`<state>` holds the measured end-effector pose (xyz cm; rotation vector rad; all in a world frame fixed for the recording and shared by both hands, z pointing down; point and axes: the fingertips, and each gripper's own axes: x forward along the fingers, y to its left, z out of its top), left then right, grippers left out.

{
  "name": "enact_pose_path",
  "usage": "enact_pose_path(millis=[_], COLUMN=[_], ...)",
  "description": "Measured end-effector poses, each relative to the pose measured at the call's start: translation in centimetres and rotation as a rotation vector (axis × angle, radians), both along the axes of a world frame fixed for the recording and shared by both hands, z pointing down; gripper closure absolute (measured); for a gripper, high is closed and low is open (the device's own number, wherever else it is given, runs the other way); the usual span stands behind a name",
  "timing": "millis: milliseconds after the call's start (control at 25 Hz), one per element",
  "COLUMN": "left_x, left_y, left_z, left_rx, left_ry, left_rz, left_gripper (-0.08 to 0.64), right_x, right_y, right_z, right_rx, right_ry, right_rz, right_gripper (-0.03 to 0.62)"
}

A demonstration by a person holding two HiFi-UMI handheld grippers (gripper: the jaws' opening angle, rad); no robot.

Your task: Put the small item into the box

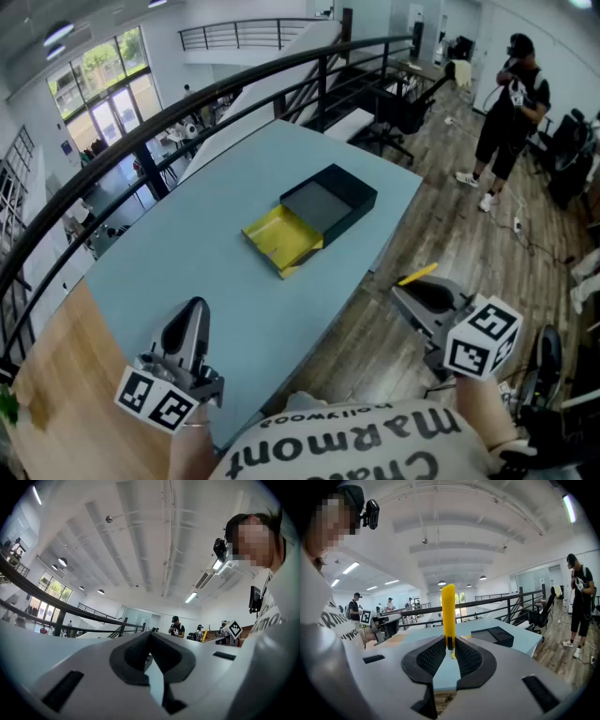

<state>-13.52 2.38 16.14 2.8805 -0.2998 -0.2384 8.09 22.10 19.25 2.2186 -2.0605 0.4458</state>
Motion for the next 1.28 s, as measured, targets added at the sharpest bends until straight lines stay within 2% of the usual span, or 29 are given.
enact_pose_path(millis=[200, 440, 640, 920, 1160, 1280], left_x=[-0.1, -0.3, 0.9, 3.4, 4.9, 6.1], left_y=[-0.4, -1.0, -0.3, 0.6, -0.9, -2.3], left_z=[0.2, 0.5, 1.6, 3.1, 3.8, 3.8], left_rx=[0.001, -0.008, -0.032, -0.070, -0.076, -0.081], left_ry=[0.002, -0.006, -0.017, -0.031, -0.047, -0.048], left_rz=[-0.008, -0.010, 0.034, 0.107, 0.076, 0.061], left_gripper=[0.558, 0.558, 0.558, 0.558, 0.558, 0.558], right_x=[0.1, -0.7, -1.4, -0.5, 1.5, 2.6], right_y=[-0.5, -1.8, -2.5, -3.8, -7.3, -9.6], right_z=[0.3, 0.3, 1.7, 3.6, 4.4, 3.7], right_rx=[0.002, 0.031, -0.010, -0.023, -0.016, 0.000], right_ry=[-0.010, -0.088, -0.089, -0.169, -0.221, -0.213], right_rz=[-0.006, -0.036, -0.053, -0.063, -0.124, -0.163], right_gripper=[0.514, 0.514, 0.514, 0.514, 0.514, 0.514])
